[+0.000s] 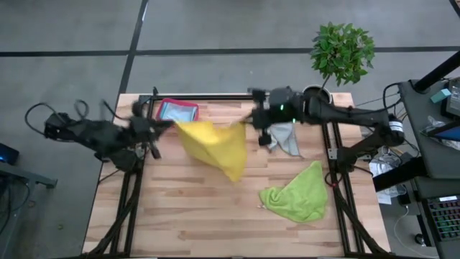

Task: Fold microfiber towels
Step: Fold the yellow microfiber cloth

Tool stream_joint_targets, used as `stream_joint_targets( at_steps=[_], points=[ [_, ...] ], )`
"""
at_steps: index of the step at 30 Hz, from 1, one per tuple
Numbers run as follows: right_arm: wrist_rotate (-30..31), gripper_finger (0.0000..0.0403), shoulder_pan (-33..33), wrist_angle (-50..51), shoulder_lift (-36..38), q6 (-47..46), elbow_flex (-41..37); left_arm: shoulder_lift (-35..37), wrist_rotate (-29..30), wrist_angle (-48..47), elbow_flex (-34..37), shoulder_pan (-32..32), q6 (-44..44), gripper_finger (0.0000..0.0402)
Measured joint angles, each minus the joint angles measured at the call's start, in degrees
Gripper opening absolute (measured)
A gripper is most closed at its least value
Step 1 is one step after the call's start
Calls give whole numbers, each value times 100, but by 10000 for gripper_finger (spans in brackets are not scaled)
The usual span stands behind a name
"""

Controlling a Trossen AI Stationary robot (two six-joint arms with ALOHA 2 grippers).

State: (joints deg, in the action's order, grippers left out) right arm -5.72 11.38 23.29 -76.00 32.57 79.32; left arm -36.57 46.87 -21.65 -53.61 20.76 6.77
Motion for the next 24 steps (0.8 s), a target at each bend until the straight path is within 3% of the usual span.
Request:
stream_joint_targets(
  at_steps=[5, 10, 16, 24],
  points=[
    [-116, 8, 249, 236, -77, -49, 743, 184, -445, -39, -294, -85, 276, 0],
    [-1156, 8, 159, 843, -83, -612, 813, 271, -1299, -100, 22, -77, 91, 0],
    [-1429, 8, -169, 1450, -68, -1336, 364, -141, -2463, -39, 488, 13, -915, 0],
    [-2023, 8, -986, 1510, -68, -2118, -668, -1237, -3399, 78, 856, 622, -2572, 0]
  ],
)
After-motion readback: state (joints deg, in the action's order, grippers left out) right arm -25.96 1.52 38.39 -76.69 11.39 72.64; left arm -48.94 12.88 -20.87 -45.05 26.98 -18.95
